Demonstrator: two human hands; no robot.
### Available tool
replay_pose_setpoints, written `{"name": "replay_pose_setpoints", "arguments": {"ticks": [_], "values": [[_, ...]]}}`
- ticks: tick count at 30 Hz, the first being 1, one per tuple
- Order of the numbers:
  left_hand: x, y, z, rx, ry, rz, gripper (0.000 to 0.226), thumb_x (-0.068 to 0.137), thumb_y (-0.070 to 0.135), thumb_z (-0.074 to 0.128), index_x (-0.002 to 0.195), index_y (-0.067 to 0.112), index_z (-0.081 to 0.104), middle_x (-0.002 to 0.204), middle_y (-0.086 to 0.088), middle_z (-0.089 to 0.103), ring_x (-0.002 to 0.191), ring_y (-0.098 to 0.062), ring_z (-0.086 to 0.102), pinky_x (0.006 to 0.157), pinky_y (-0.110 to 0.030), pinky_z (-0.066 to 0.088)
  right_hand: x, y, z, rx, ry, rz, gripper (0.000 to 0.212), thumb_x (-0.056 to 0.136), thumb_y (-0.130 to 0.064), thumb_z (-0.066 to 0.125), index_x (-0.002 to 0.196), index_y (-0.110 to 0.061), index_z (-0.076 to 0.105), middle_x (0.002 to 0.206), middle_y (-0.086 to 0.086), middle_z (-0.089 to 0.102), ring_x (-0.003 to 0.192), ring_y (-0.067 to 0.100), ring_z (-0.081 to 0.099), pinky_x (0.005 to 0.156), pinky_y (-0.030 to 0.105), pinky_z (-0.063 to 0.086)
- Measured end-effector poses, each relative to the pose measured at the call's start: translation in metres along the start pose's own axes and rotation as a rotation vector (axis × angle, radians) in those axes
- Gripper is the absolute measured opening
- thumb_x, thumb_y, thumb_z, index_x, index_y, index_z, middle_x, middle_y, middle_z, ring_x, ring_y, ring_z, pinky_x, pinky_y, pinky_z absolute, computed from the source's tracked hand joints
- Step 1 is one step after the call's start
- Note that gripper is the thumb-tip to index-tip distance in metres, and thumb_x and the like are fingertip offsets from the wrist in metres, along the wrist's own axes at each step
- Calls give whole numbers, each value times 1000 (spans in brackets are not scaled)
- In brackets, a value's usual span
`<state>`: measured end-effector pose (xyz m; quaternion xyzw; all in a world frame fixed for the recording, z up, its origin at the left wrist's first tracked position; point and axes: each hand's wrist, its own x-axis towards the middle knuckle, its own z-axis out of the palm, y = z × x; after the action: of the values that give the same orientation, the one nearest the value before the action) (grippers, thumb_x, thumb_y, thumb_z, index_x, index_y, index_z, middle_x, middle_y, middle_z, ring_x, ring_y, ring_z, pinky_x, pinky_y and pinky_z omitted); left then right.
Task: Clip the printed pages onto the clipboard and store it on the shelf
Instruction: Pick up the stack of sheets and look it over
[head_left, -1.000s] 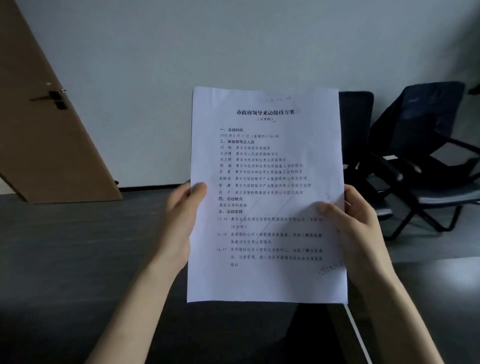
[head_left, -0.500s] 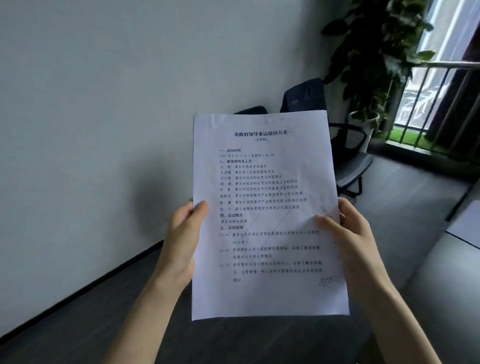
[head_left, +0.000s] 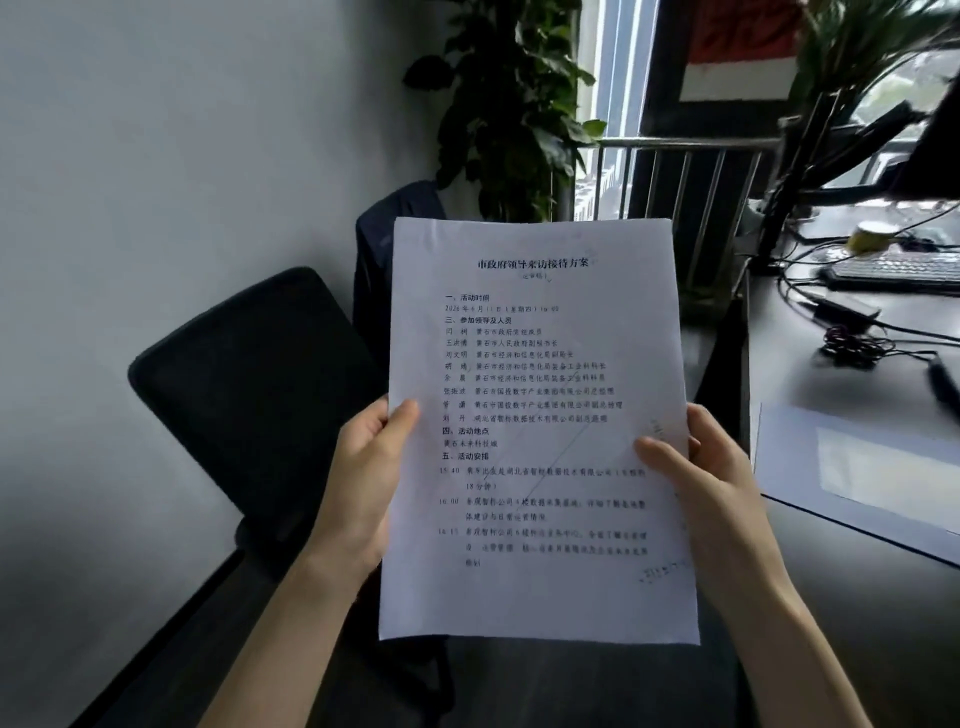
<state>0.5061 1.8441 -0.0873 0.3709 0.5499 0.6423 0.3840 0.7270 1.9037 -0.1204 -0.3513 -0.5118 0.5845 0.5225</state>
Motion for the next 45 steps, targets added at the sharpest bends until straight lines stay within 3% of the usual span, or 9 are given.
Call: {"name": "replay_pose_setpoints", "arguments": {"ticks": [4,10,14,20,26,32,39,45], "values": [[81,-11,41,-13,-100,-49,27,94,20,44,90,21,71,92,-3,77,85,-20,72,63,-27,56,59,-2,-23,-1,110,-10,34,68,-16,72,99,-14,58,86,5,73,67,23,71,54,32,56],[173,-32,113,-56,-289,-130,24,94,20,44,100,15,67,93,-4,76,87,-21,72,63,-27,56,121,-6,-69,-8,276,-17,30,73,-11,68,101,-14,56,83,3,73,66,22,71,53,31,57],[226,-48,166,-82,-417,-185,24,94,18,43,97,13,66,88,-3,77,83,-19,72,61,-26,56,157,-3,-100,-30,411,-22,18,83,-4,55,99,-13,56,82,5,72,66,23,71,53,31,57],[325,-76,266,-71,-641,-233,20,93,16,46,91,14,65,76,0,77,71,-17,73,55,-26,56,225,4,-150,-101,666,-41,18,86,-5,54,98,-19,54,85,5,71,71,25,71,57,36,60],[400,-92,370,-35,-902,-293,21,92,17,47,86,15,67,75,-2,77,66,-18,72,52,-26,55,280,6,-195,-70,961,-54,23,87,-12,56,93,-34,57,87,0,74,73,24,72,53,30,57],[416,-123,471,21,-1177,-358,21,92,13,46,87,11,66,73,-5,76,62,-18,71,53,-30,57,288,21,-239,5,1233,-83,22,82,-19,60,95,-36,63,97,0,74,84,24,72,60,34,59],[386,-203,559,214,-1447,-441,20,92,16,48,87,11,67,81,-5,77,71,-20,71,61,-31,57,263,77,-294,183,1577,-51,24,84,-10,59,101,-27,63,98,5,75,86,27,72,60,35,58],[349,-271,608,449,-1619,-446,21,93,20,47,88,13,66,79,4,76,75,-15,70,68,-30,56,246,129,-326,219,1835,90,28,87,3,51,101,-20,60,101,10,71,92,30,68,79,48,55]]}}
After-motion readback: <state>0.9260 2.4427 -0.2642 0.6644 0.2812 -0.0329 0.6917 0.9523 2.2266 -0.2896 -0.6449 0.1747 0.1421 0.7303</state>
